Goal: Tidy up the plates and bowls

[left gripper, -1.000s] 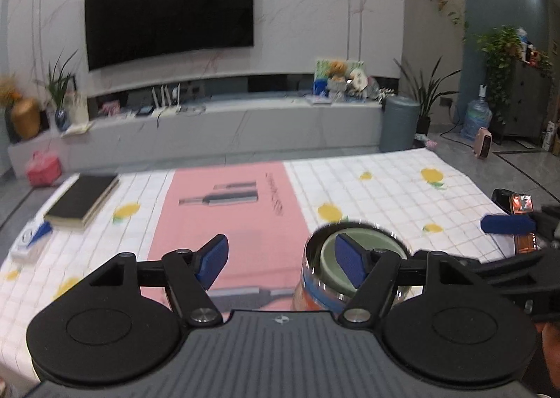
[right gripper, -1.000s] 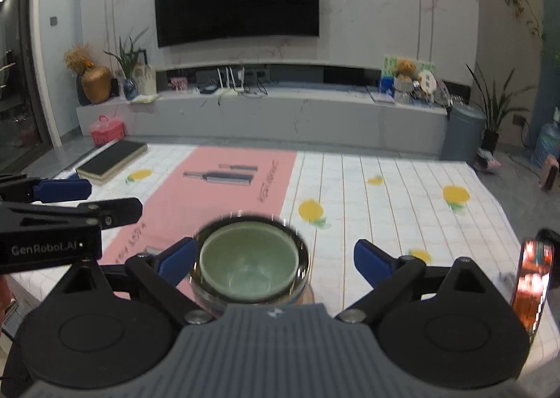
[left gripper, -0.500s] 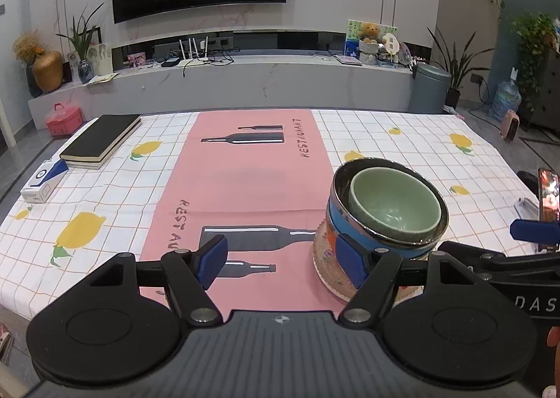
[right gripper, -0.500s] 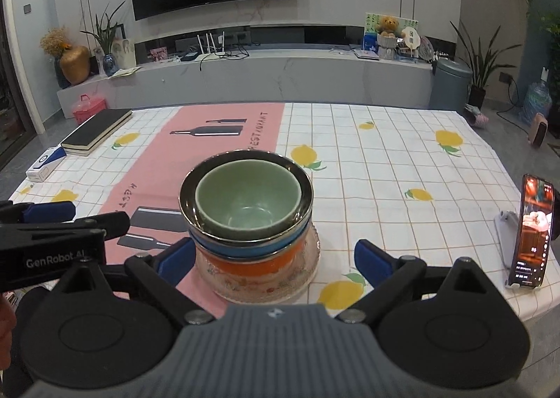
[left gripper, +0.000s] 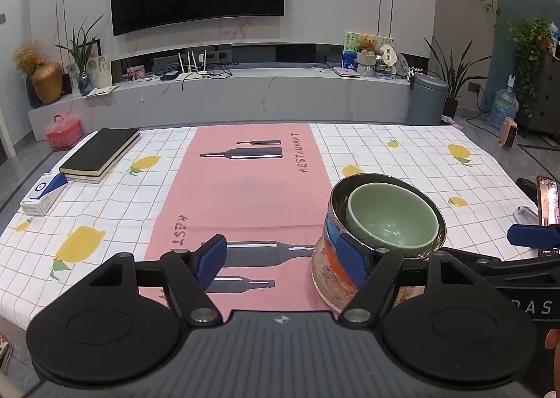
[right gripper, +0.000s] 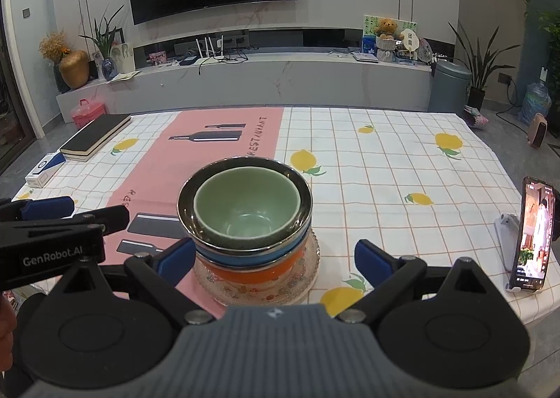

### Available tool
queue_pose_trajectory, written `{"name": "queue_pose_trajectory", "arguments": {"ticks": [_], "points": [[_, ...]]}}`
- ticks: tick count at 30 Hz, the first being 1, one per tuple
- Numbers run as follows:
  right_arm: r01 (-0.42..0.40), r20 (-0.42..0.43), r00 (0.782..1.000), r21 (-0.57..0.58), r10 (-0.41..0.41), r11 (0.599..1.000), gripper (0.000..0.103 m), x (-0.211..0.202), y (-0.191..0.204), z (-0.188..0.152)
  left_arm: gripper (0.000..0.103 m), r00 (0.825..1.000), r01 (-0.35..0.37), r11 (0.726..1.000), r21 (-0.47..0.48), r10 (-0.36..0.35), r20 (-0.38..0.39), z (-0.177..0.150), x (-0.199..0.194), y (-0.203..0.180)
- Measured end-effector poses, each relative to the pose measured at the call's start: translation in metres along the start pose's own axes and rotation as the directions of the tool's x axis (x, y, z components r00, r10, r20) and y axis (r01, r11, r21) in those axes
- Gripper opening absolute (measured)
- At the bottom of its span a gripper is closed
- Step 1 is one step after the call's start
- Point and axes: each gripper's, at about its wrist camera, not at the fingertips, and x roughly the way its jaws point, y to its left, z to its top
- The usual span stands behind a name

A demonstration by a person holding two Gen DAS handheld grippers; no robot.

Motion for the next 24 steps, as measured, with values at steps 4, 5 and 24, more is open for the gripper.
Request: {"name": "queue_pose_trajectory", "arguments": {"ticks": [4, 5, 24], "points": [[-0.001, 0.0, 1.0, 0.0, 0.001, 1.0, 0.096, -0.0001, 0.0002, -0.0002, 0.084, 1.0, 0.002, 1.0, -0.001, -0.002, 0.002, 0.0004, 0.0001, 0.0012], [-0.001, 0.0, 1.0, 0.0, 0.001, 1.0, 0.096, -0.0002, 0.0003, -0.0002, 0.084, 1.0, 0.002, 1.0, -0.001, -0.002, 0.003, 0.0005, -0.0001, 0.0011], [-0.005, 0.004, 1.0, -0.008, 0.005, 1.0, 0.096, -0.0017, 0.0005, 0.0022, 0.084, 1.0, 0.002, 1.0, -0.001, -0.002, 0.006, 0.0035, -0.0014, 0.0002]]}}
